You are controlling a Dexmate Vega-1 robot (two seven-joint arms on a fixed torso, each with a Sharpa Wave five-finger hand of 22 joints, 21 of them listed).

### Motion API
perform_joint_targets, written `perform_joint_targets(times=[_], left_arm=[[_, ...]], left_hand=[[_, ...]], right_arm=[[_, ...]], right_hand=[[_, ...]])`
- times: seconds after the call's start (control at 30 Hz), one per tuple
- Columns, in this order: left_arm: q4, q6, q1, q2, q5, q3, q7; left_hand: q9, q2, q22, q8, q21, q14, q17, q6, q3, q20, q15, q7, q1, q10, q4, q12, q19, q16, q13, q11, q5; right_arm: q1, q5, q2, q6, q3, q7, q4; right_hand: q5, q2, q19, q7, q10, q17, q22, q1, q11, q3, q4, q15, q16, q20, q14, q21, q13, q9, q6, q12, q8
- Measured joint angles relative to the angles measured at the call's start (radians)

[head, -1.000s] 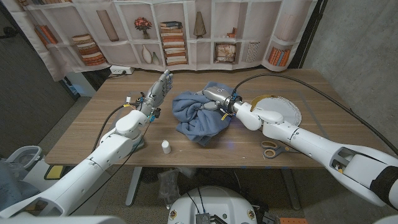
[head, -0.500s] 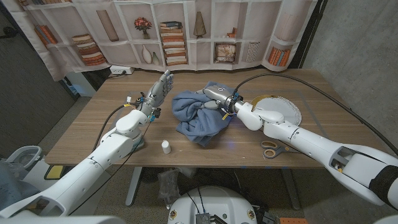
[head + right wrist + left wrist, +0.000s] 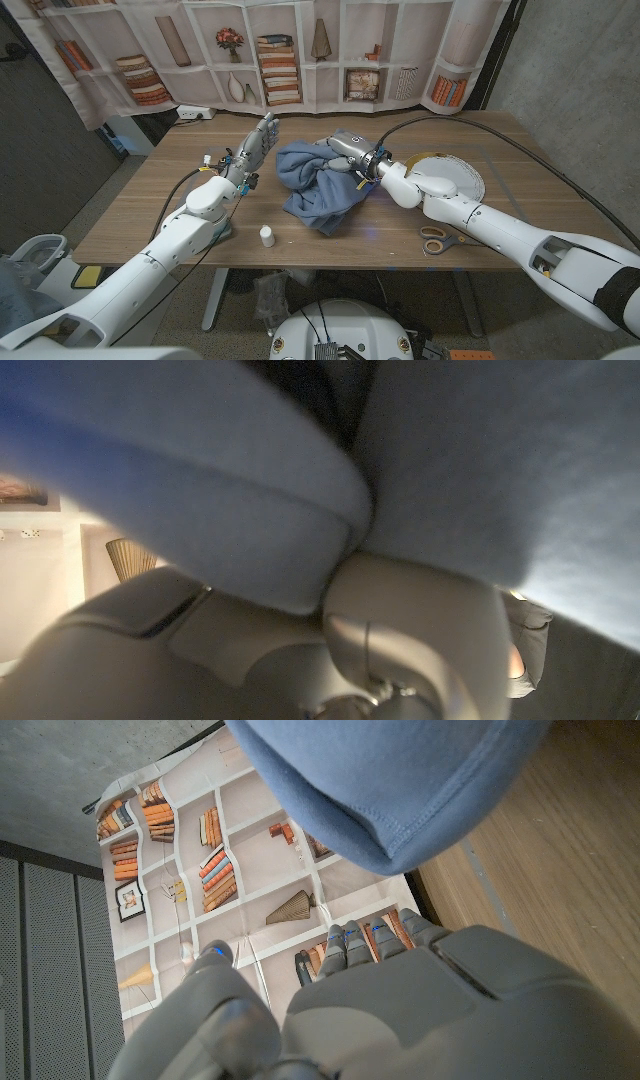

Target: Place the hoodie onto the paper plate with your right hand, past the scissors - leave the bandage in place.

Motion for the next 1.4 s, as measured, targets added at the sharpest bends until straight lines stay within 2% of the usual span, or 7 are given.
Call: perform_joint_targets(times=[0.1,0.33,1.4], left_arm=[[0.0,0.0,0.0,0.001,-0.001,0.0,-0.001],[0.0,0.0,0.0,0.003,-0.001,-0.001,-0.002],[-0.022,0.0,0.018,0.013,-0.003,-0.009,0.006]], left_hand=[[0.0,0.004,0.0,0.0,0.0,0.0,0.0,0.0,-0.002,0.0,0.0,0.0,0.004,0.0,0.002,0.0,0.0,0.0,0.0,0.0,0.0],[0.0,0.004,0.0,0.0,0.0,0.0,0.0,0.0,-0.004,0.0,0.0,0.0,0.004,0.0,0.004,0.0,0.0,0.0,0.0,0.0,0.0],[0.0,0.004,0.0,0.0,0.0,0.0,0.0,0.0,-0.008,0.0,0.0,0.0,0.004,0.0,0.0,0.0,0.0,0.0,0.0,0.0,0.0]], right_arm=[[-0.002,-0.005,-0.002,-0.003,0.002,-0.01,-0.007],[-0.002,-0.016,-0.005,-0.002,0.01,-0.036,-0.021],[0.02,-0.04,-0.014,0.006,0.055,-0.086,-0.082]], right_hand=[[-0.006,0.0,0.004,0.0,0.0,0.0,0.0,0.0,0.0,0.012,0.001,-0.003,0.0,-0.004,0.011,0.004,0.0,0.0,0.0,0.0,-0.005],[-0.011,-0.004,0.016,0.002,0.016,0.0,0.005,0.004,-0.006,0.018,0.001,-0.009,0.0,-0.005,0.034,0.015,0.0,0.0,0.013,0.0,-0.008],[-0.023,-0.014,0.036,-0.001,0.052,-0.001,0.009,0.014,-0.006,0.023,-0.001,-0.022,-0.001,-0.011,0.07,0.045,0.0,0.005,0.041,-0.012,-0.019]])
